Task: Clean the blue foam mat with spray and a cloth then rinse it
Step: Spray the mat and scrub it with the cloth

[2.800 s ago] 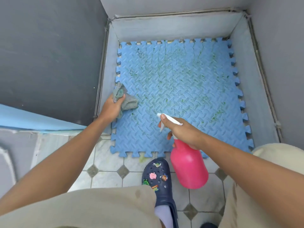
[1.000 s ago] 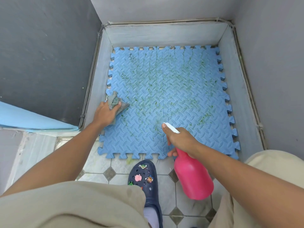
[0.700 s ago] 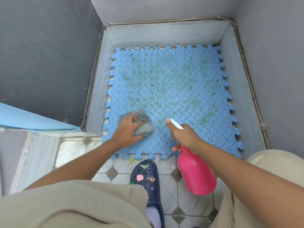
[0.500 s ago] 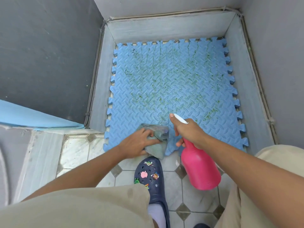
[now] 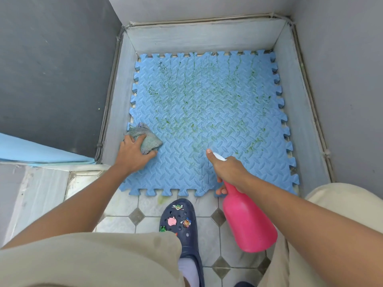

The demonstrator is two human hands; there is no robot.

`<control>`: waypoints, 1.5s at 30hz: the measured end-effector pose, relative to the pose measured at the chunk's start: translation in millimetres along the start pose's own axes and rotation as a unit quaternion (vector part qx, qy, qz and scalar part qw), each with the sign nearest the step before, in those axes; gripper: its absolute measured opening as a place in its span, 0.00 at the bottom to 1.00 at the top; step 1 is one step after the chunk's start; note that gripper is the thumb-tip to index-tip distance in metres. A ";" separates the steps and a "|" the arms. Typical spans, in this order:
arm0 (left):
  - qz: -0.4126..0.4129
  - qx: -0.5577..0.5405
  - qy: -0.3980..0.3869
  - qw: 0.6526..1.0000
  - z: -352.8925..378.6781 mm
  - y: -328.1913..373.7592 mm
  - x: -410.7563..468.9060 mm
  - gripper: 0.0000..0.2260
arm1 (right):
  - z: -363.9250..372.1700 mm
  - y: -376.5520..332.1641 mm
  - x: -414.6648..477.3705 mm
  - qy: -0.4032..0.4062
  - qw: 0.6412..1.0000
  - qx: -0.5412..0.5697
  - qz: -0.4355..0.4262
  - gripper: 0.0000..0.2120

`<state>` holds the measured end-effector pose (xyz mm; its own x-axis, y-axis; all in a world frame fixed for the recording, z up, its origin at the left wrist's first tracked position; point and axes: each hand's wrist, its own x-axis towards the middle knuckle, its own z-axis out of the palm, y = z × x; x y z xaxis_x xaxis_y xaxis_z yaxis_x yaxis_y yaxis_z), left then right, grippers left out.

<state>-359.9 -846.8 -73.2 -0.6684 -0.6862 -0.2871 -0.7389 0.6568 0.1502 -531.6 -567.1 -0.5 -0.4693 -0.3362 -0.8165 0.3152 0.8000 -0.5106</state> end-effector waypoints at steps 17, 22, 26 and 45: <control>0.071 -0.094 -0.033 0.993 13.2 48.3 -23.1 0.27 | -9.8 -4.5 -0.1 0.080 0.997 0.019 0.012 0.39; 0.396 -0.032 -0.094 0.913 43.1 131.0 -63.3 0.23 | -13.6 -7.8 3.3 0.114 0.992 0.052 0.013 0.45; 0.525 0.062 -0.044 0.848 46.9 143.0 -55.4 0.20 | -16.4 -0.5 9.9 0.131 0.989 0.059 0.013 0.57; -0.029 -0.013 0.005 0.999 -23.8 20.1 62.8 0.23 | -26.4 -0.2 0.0 0.136 0.985 0.103 0.038 0.34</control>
<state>-418.8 -884.1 -65.7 -0.6250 -0.7259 -0.2871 -0.7784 0.6075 0.1582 -553.4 -554.2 6.7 -0.6332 -0.1117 -0.7659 0.5051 0.6901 -0.5183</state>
